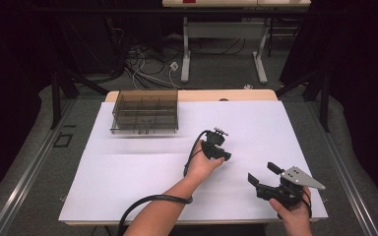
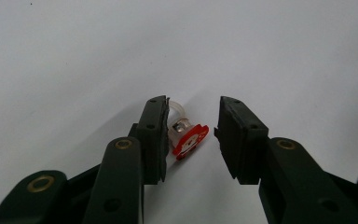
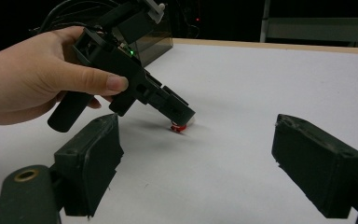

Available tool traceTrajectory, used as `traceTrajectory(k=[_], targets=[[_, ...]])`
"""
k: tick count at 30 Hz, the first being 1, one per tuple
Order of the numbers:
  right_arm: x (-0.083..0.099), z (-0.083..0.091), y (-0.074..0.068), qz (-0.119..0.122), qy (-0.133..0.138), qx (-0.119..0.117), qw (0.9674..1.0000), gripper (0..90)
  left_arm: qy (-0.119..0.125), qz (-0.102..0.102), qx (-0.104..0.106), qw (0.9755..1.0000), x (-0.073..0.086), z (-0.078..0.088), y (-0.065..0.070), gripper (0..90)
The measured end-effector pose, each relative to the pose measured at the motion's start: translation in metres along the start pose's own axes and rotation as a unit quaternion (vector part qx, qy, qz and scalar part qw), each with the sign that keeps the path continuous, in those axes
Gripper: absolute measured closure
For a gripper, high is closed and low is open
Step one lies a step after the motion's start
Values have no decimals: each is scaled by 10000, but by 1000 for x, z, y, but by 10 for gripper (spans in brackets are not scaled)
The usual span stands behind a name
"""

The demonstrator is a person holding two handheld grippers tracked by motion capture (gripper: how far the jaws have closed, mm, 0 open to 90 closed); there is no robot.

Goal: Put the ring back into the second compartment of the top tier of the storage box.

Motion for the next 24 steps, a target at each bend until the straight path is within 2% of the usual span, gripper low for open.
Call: traceTrajectory(k=[14, 24], targets=[[0, 0, 1, 53, -2, -18, 10000, 149, -51, -45, -65, 10000, 1, -3, 0, 674], [0, 0, 1, 60, -6, -15, 10000, 149, -67, -163, -75, 9998, 0, -3, 0, 686]])
Point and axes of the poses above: each handheld gripper's, and its own axes: z roughly backward along the jaws, x roughly out of its underside, y roughly to its right, the point moved 1 cm from there along -z, roughly forward along the jaws, and after that the axes turned 13 degrees about z, right-handed, at the moved point
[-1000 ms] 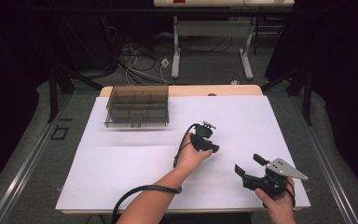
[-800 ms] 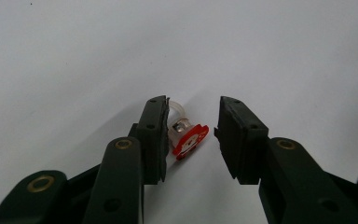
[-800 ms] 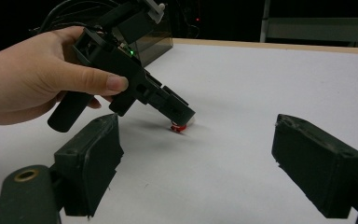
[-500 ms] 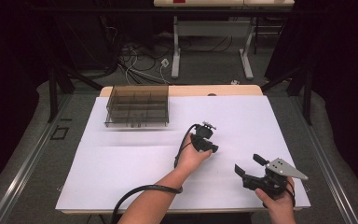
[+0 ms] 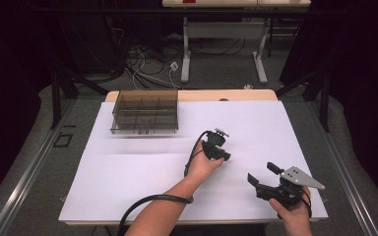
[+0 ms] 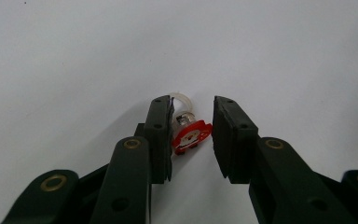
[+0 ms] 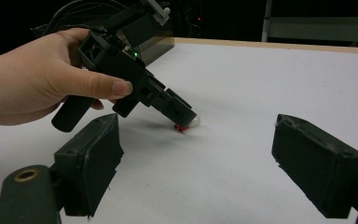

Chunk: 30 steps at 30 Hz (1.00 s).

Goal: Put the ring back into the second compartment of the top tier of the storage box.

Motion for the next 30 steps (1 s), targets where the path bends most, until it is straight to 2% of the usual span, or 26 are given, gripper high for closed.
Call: traceTrajectory(k=[30], targets=[[0, 0, 0, -38, -9, -25, 10000, 150, 9, -27, -1, 10000, -2, 2, 0, 700]])
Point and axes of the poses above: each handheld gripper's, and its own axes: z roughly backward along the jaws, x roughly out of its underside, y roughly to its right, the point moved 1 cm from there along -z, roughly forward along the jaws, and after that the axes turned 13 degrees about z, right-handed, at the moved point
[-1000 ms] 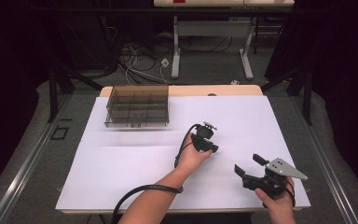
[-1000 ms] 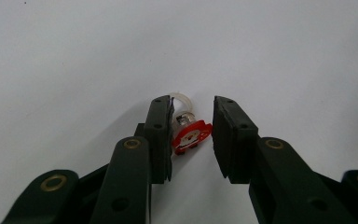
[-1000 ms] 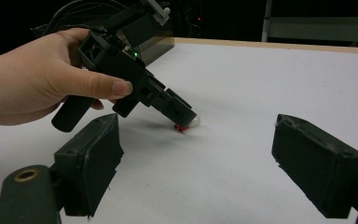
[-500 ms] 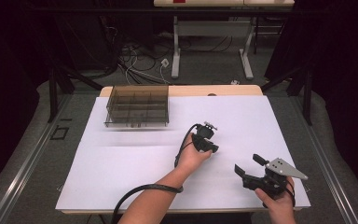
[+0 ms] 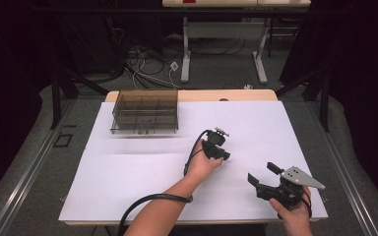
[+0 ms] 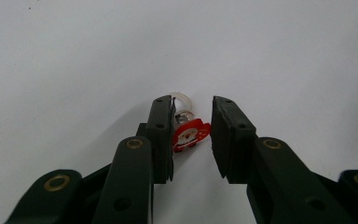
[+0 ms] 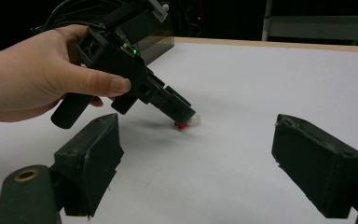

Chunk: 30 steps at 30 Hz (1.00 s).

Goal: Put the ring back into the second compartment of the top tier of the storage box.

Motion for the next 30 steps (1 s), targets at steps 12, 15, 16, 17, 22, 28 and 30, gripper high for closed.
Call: traceTrajectory(k=[12, 15, 16, 17, 22, 28, 30], targets=[[0, 0, 0, 4, 8, -3, 10000, 150, 22, 7, 27, 10000, -1, 4, -1, 705], [0, 0, 0, -5, 9, -6, 10000, 150, 37, 5, 15, 10000, -1, 6, -1, 708], [0, 0, 0, 6, 8, -4, 10000, 150, 10, -29, 35, 10000, -1, 7, -1, 760], [0, 0, 0, 6, 8, -4, 10000, 150, 10, -29, 35, 10000, -1, 7, -1, 820], [0, -1, 0, 9, -2, 3, 10000, 150, -15, -18, 17, 10000, -1, 7, -1, 827], [0, -1, 0, -7, 7, 16, 10000, 150, -39, -105, -35, 9999, 0, 5, 0, 847], [0, 0, 0, 16, 16, 4, 10000, 150, -18, -105, -23, 9999, 1, 5, 1, 849]])
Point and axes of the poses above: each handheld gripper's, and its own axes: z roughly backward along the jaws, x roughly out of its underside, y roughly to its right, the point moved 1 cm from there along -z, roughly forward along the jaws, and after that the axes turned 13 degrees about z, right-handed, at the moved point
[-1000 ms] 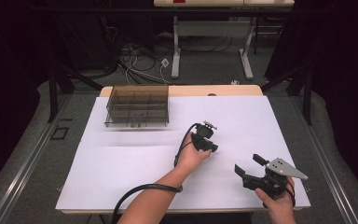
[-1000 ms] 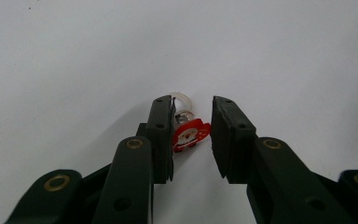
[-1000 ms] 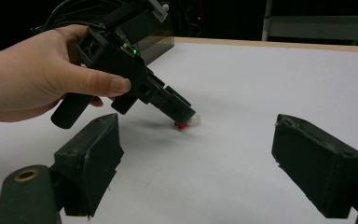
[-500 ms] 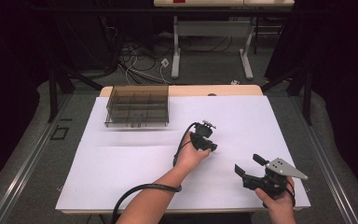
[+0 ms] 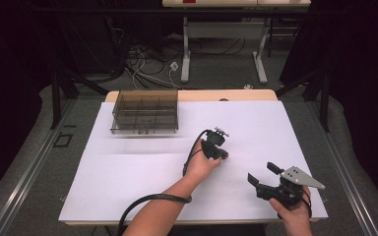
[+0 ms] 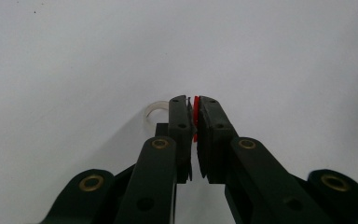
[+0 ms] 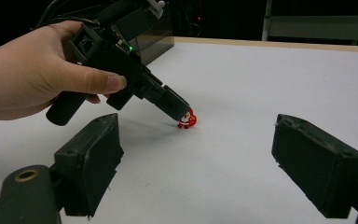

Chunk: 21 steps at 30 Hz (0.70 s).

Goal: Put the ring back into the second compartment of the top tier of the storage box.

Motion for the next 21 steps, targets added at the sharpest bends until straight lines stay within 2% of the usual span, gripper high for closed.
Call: traceTrajectory(k=[3, 4, 5, 21], targets=[[0, 0, 0, -11, -2, 3, 10000, 150, 15, -2, -9, 10000, -1, 1, -1, 851], [0, 0, 0, -11, -2, 3, 10000, 150, 15, -2, -9, 10000, -1, 1, -1, 877], [0, 0, 0, -15, -3, -6, 10000, 150, 29, 71, 39, 10000, -1, 4, 0, 895], [0, 0, 0, -12, 15, 8, 10000, 150, 115, 169, 53, 9998, -6, 19, -5, 895]])
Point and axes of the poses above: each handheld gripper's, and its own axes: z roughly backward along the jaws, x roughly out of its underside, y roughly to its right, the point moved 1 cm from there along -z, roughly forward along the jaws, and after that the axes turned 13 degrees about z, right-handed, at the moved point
